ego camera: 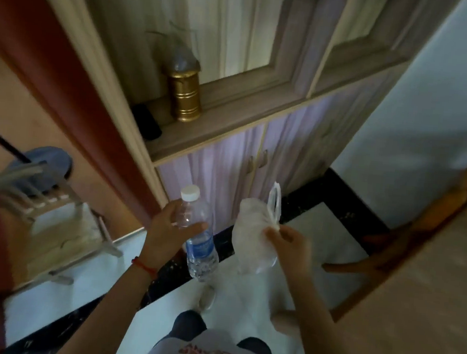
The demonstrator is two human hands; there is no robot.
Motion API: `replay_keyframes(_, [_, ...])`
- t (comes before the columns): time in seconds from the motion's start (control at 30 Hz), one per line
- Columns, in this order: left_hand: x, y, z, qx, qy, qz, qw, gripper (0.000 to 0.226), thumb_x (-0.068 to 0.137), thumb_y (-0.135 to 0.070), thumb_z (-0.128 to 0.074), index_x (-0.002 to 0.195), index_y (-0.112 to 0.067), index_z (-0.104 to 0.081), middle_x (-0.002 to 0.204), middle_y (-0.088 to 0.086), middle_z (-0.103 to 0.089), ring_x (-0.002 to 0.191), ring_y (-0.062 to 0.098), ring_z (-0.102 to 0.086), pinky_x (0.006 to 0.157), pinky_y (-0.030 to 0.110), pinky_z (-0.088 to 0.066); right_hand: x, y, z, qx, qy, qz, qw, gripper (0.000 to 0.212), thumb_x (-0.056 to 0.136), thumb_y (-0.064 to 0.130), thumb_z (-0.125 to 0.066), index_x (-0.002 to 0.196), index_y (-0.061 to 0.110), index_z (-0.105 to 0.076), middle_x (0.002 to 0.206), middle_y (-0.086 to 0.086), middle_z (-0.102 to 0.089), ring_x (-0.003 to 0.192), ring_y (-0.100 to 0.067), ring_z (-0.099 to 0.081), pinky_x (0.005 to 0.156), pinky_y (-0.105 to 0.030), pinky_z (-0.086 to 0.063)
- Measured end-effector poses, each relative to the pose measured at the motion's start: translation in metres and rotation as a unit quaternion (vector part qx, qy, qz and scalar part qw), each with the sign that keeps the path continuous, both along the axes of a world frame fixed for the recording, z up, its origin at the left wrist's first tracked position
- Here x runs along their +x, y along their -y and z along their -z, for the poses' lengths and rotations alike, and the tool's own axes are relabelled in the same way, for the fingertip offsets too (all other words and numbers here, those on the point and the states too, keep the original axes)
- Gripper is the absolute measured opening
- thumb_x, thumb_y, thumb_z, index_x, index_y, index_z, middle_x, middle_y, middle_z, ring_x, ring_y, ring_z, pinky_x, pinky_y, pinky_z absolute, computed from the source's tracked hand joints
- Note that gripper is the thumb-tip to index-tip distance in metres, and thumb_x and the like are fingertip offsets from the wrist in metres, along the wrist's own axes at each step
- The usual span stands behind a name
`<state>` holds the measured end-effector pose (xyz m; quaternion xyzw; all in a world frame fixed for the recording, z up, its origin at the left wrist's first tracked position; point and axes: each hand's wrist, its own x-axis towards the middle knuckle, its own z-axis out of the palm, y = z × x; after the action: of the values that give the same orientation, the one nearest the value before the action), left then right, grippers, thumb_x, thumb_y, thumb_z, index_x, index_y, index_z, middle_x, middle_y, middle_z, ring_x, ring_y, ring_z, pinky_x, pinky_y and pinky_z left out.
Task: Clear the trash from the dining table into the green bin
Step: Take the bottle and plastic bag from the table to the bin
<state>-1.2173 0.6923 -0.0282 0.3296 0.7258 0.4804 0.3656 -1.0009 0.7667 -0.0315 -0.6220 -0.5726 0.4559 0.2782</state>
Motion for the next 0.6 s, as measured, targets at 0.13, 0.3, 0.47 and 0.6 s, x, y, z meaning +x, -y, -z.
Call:
replay_keyframes(0.13, [0.001, -0.057, 0.000, -0.015, 0.014, 0.099, 0.995, 0.057, 0.052, -0.030, -0.086, 0.102, -0.019, -0.059, 0.097, -0.006, -0.064, 0.095, 0.017, -0.059, 0.085, 0.034, -0.049, 0.013, -0.013, 0.000, 0.007, -0.003, 0.094, 0.996, 0.026, 0.082, 0.015, -0.066, 0.070, -0.008, -0.062, 0.066, -0.026, -0.061, 0.058, -0.030, -0.055, 0.057, -0.037, -0.046])
replay_keyframes(0.3, [0.014, -0.117, -0.003, -0.008, 0.029, 0.219, 0.975, 0.048, 0.054, -0.037, -0.081, 0.096, -0.025, -0.060, 0.097, -0.006, -0.065, 0.091, 0.006, -0.060, 0.075, 0.019, -0.049, 0.027, -0.017, 0.001, 0.013, 0.001, 0.193, 0.981, 0.024, 0.084, 0.015, -0.064, 0.073, -0.006, -0.065, 0.071, -0.024, -0.066, 0.068, -0.037, -0.063, 0.064, -0.044, -0.052])
replay_keyframes(0.47, [0.035, -0.165, -0.002, 0.006, 0.037, 0.310, 0.950, 0.042, 0.065, -0.011, -0.080, 0.097, -0.028, -0.058, 0.096, -0.011, -0.062, 0.092, 0.002, -0.058, 0.066, 0.009, -0.048, 0.043, -0.020, -0.004, 0.006, -0.017, 0.298, 0.954, 0.017, 0.084, 0.013, -0.065, 0.077, -0.002, -0.068, 0.069, -0.011, -0.067, 0.064, -0.022, -0.064, 0.056, -0.015, -0.050])
replay_keyframes(0.6, [0.057, -0.203, 0.001, 0.000, 0.066, 0.360, 0.930, 0.048, 0.057, -0.019, -0.084, 0.097, -0.027, -0.059, 0.094, -0.010, -0.063, 0.091, 0.009, -0.060, 0.064, 0.009, -0.050, 0.058, -0.029, -0.007, 0.012, -0.045, 0.377, 0.925, 0.007, 0.083, 0.013, -0.066, 0.080, 0.007, -0.069, 0.067, 0.004, -0.065, 0.063, -0.002, -0.060, 0.051, -0.005, -0.044])
